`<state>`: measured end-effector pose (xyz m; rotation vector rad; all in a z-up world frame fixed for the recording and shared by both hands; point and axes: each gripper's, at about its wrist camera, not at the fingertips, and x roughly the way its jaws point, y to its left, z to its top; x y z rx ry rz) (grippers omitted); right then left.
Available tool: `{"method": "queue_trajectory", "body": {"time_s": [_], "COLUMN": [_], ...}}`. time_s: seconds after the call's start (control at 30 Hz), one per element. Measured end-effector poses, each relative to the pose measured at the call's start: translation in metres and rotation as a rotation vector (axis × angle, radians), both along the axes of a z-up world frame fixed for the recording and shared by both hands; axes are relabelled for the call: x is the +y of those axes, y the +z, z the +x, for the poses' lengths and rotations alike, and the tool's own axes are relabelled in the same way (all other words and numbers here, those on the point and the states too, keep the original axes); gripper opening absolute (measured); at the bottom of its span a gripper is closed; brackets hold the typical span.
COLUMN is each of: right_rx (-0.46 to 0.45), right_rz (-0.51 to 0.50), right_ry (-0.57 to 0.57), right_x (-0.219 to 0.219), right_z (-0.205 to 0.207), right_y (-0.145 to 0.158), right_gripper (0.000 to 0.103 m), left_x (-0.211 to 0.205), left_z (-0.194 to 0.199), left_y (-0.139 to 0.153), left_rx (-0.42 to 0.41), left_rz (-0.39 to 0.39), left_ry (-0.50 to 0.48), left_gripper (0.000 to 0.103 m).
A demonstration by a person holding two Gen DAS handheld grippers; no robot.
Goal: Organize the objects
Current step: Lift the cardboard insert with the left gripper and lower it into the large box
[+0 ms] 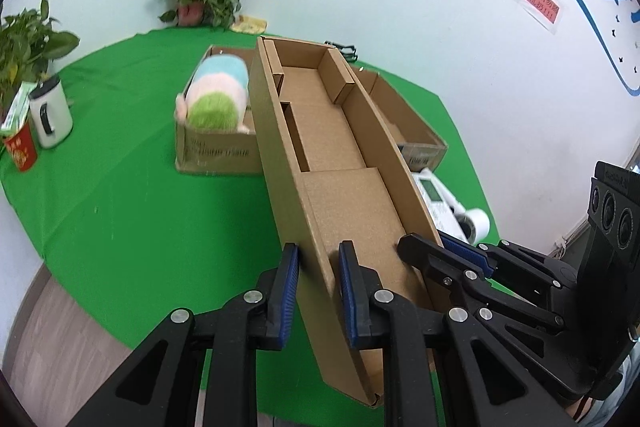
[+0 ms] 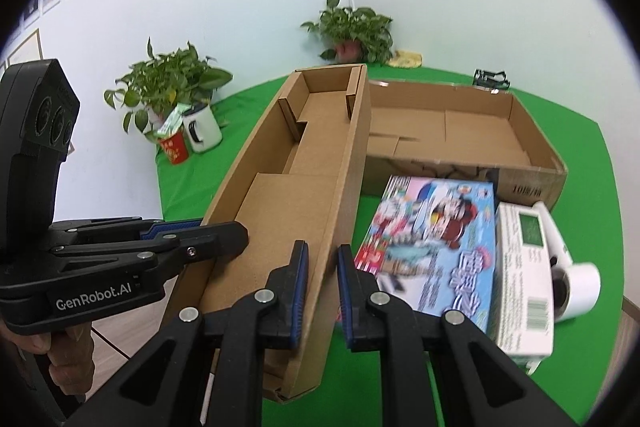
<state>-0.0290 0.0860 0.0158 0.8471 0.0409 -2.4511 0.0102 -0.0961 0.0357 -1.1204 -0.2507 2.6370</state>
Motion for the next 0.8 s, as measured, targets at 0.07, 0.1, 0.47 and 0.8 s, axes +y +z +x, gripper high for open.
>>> {"method": "queue_trajectory", "body": {"time_s": [0.07,0.1,0.47,0.8], "right_rx": [0.009,0.014,0.05,0.066], "right_rz": [-0.007,-0.013,-0.041,-0.05], "right_ry": [-0.006,-0.01,-0.051,-0.055], "right_x": [0.002,0.004,0.019,0.022], "right_z": [-0.006,-0.01,-0.064,-0.128], "right_y": [0.005,0.009,0.034,0.052], "right_gripper": [0.013,0.013,0.013,0.013], "left_x": [0.004,0.006,0.014,0.015], "left_z": [-0.008,-0.012,-0.081,-0.153], "left_y": [0.009,0.012,0.048,0.075], "left_rx": [0.016,0.023,0.082,0.117], "left_rz": [-0.005,-0.006,-0.017,-0.033], "left_ry": [-0.005,-0.007,-0.047,-0.055], "left_gripper": [0.017,0.017,0.017,0.017]}}
